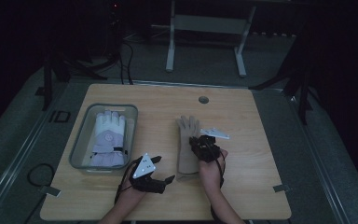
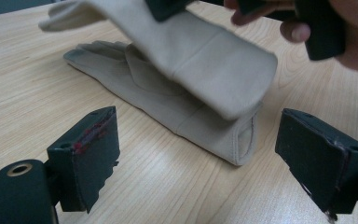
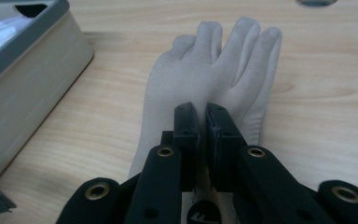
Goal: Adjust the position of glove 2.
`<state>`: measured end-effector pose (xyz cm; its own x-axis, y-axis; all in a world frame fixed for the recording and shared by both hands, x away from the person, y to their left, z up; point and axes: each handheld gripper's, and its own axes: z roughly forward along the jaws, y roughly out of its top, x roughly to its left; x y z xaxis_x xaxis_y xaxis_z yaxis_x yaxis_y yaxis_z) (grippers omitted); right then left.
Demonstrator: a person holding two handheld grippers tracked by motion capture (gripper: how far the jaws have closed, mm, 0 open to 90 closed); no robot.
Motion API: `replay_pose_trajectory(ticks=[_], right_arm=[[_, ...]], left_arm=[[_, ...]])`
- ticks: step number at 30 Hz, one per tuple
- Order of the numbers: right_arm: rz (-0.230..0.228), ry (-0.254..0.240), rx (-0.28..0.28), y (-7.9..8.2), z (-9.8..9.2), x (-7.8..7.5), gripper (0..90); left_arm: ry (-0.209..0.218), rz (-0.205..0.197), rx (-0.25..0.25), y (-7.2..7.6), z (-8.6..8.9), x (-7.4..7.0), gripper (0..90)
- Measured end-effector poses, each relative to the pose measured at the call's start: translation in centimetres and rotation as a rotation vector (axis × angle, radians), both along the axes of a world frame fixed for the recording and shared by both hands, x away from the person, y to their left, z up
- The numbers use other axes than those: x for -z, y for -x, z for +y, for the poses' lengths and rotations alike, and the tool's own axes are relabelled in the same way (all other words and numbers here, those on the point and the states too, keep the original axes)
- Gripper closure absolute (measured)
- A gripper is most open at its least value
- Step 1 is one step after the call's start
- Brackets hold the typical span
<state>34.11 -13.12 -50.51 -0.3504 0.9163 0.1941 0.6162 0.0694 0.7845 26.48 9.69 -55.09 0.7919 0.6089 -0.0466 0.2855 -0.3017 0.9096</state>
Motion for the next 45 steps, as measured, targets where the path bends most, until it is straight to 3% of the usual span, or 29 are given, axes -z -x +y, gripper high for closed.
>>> replay_pose_trajectory(ticks=[6, 10, 17, 20, 24, 27, 29, 30, 31, 32, 37, 38, 39, 42, 45], right_arm=[[0.023, 0.024, 0.029, 0.0, 0.3, 1.4, 82.7], [0.056, 0.045, 0.03, -0.3, 0.3, 3.2, 79.6], [0.07, 0.059, 0.008, -0.6, 0.6, 4.2, 67.1], [0.068, 0.054, 0.004, -0.6, 0.2, 3.9, 57.8], [0.051, 0.052, -0.046, -0.8, -0.7, 2.9, 44.7], [0.046, 0.045, -0.139, -1.2, -1.4, 2.0, 25.3], [0.032, 0.032, -0.195, -1.2, -2.0, 1.4, 17.7], [0.032, 0.032, -0.195, -1.2, -2.0, 1.4, 17.7], [0.025, -0.004, -0.227, -1.2, -2.6, 0.9, 14.2], [0.031, -0.021, -0.253, -1.2, -3.0, 0.7, 12.8], [0.018, 0.079, -0.311, -1.1, -3.8, 0.4, 13.4], [0.018, 0.079, -0.311, -1.1, -3.8, 0.4, 13.4], [0.019, 0.118, -0.351, -1.3, -4.1, 0.6, 14.3], [-0.019, 0.159, -0.372, -1.2, -4.7, 0.7, 16.5], [-0.024, 0.145, -0.392, -1.3, -5.2, 0.6, 16.3]], left_arm=[[0.003, 0.003, 0.005, 0.0, -0.1, 0.1, 13.6], [-0.003, 0.013, 0.015, -0.1, -0.2, 0.1, 13.6], [-0.004, 0.019, 0.025, -0.1, -0.3, 0.2, 13.6], [-0.008, 0.024, 0.032, -0.1, -0.4, 0.2, 13.6], [-0.03, 0.001, 0.045, -0.1, -0.6, 0.2, 13.4], [-0.032, 0.002, 0.053, -0.2, -0.7, 0.2, 13.4], [-0.034, -0.006, 0.058, -0.1, -0.8, 0.2, 13.4], [-0.039, -0.007, 0.061, -0.1, -0.8, 0.2, 13.4], [-0.043, -0.004, 0.067, -0.1, -0.9, 0.3, 13.4], [-0.041, 0.002, 0.068, -0.1, -0.9, 0.3, 13.4], [-0.035, 0.065, 0.064, -0.3, -1.1, 0.3, 13.4], [-0.035, 0.065, 0.064, -0.3, -1.1, 0.3, 13.4], [-0.041, 0.097, 0.067, -0.4, -1.2, 0.2, 13.4], [-0.038, 0.105, 0.085, -0.5, -1.2, 0.2, 13.5], [-0.022, 0.127, 0.098, -0.6, -1.2, 0.3, 13.4]])
